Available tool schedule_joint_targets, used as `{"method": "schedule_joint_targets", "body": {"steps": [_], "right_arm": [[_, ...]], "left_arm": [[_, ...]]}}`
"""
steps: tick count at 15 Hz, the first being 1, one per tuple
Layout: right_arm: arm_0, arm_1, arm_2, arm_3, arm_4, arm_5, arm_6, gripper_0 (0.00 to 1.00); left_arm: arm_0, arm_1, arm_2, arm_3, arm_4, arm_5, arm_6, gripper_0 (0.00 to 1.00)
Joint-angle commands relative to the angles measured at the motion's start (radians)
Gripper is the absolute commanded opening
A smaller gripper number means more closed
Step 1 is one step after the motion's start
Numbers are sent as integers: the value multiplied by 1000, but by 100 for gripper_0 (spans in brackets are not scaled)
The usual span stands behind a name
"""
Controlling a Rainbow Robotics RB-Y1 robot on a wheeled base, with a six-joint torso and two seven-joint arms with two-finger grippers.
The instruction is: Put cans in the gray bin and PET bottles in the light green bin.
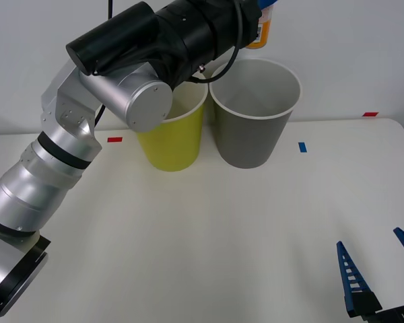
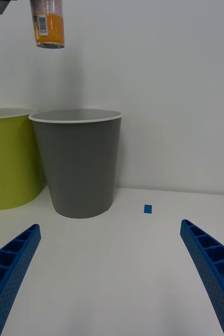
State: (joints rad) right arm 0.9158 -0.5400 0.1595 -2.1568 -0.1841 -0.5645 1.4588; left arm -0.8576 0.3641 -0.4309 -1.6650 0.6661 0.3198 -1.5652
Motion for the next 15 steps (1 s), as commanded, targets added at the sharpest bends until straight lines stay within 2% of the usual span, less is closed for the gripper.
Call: {"method": "schedule_joint_targets", "body": {"steps": [1,3,6,11,15], "right_arm": [[0,0,0,0,0,0,0,92],[0,0,0,0,0,0,0,92],[0,0,0,0,0,0,0,92],[0,0,0,0,0,0,0,92],[0,0,0,0,0,0,0,92]], "left_arm": [[0,-34,-58,106,1,-153,5,0],[2,-53,-66,122,3,-169,7,0],[2,-57,-131,188,9,-309,14,0],[2,-60,-135,199,4,-312,16,0],[2,-59,-137,275,-16,-392,-10,0]]}}
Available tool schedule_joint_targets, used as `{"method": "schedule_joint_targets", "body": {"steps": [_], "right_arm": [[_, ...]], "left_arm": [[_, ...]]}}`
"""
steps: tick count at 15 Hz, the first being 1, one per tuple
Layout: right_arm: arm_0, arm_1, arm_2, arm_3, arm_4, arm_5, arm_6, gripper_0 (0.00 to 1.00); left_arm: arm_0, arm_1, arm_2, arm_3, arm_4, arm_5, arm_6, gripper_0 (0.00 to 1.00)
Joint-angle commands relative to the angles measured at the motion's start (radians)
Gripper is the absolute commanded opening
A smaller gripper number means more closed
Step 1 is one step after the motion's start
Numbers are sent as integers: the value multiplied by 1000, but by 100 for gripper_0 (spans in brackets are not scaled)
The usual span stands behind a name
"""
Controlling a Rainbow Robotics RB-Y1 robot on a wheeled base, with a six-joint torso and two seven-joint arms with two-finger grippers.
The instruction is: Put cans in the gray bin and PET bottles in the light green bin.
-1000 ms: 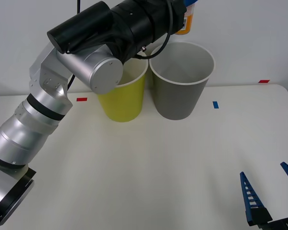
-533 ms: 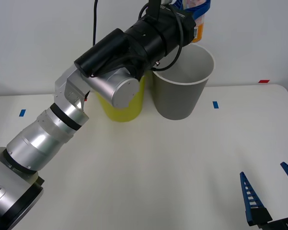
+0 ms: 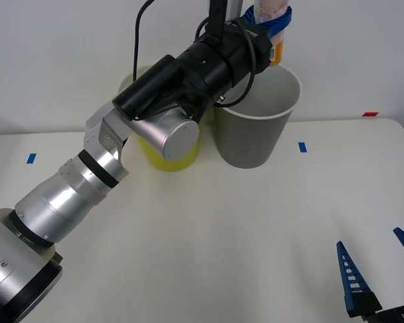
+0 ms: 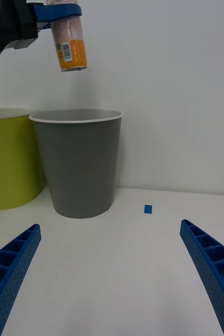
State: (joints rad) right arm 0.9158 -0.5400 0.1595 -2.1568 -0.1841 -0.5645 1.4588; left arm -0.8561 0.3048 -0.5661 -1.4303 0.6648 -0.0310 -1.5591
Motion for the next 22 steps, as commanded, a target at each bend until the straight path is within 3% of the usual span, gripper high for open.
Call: {"method": "schedule_joint_targets", "body": {"steps": [1,8,9,10,11,22], "right_arm": [[0,0,0,0,0,0,0,92],[0,0,0,0,0,0,0,92],[0,0,0,0,0,0,0,92],[0,0,0,0,0,0,0,92],[0,0,0,0,0,0,0,92],[0,0,0,0,0,0,0,92]], "left_arm": [[0,5,-3,42,-24,-41,-27,0],[0,5,-3,42,-24,-41,-35,0],[0,5,-3,42,-20,-40,-33,10],[0,5,-3,42,-14,-37,-29,84],[0,5,-3,42,-11,-37,-24,100],[0,4,-3,41,12,-37,1,100]]}}
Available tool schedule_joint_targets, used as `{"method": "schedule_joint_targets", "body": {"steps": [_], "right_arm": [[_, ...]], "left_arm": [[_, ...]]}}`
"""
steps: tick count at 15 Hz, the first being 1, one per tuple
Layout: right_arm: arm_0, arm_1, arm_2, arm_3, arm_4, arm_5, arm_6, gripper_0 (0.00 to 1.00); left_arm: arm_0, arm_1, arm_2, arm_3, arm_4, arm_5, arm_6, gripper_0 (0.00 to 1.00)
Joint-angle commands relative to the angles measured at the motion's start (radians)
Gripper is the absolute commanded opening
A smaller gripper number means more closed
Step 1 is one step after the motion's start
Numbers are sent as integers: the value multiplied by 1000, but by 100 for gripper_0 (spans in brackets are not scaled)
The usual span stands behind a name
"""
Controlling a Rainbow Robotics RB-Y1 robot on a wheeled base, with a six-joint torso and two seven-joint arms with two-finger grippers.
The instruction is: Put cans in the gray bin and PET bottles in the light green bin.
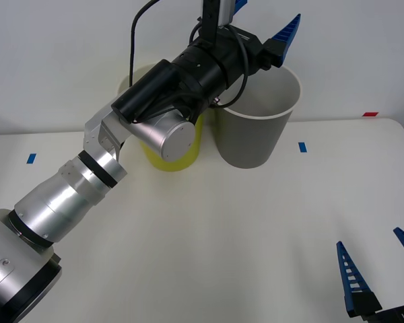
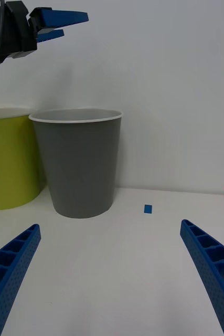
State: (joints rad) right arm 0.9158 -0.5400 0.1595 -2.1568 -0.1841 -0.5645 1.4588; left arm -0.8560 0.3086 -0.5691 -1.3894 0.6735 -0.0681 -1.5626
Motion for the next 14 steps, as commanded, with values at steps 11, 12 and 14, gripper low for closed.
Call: {"method": "schedule_joint_targets", "body": {"steps": [11,12,14], "right_arm": [[0,0,0,0,0,0,0,92],[0,0,0,0,0,0,0,92],[0,0,0,0,0,0,0,92]], "left_arm": [[230,193,244,-524,-38,430,-16,100],[281,228,270,-570,-32,430,-13,100],[376,268,322,-649,-31,430,-11,100]]}}
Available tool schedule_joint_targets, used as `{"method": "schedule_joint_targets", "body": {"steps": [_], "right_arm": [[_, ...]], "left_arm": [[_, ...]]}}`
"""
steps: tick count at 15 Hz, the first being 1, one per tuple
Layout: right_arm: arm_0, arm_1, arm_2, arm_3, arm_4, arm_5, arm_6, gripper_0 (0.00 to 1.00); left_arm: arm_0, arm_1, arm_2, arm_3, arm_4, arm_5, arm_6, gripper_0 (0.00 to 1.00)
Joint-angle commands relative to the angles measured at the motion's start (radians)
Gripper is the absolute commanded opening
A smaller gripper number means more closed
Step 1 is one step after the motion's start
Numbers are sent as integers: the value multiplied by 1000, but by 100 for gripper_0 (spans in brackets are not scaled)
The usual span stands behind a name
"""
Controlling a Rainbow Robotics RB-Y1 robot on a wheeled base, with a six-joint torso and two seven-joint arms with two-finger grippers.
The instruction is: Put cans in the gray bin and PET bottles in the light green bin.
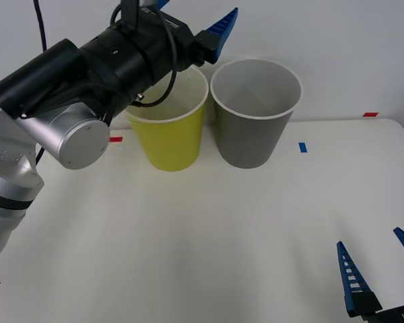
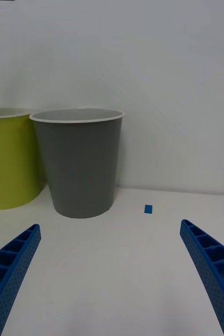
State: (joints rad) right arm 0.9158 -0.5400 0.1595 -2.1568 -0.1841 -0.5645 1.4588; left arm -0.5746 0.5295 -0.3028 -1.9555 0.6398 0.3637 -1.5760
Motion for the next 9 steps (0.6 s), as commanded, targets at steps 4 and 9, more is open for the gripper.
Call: {"method": "schedule_joint_targets", "body": {"steps": [4,9], "right_arm": [[0,0,0,0,0,0,0,92],[0,0,0,0,0,0,0,92]], "left_arm": [[223,95,146,-198,4,-2,2,100],[427,107,251,-330,3,-17,1,100]]}}
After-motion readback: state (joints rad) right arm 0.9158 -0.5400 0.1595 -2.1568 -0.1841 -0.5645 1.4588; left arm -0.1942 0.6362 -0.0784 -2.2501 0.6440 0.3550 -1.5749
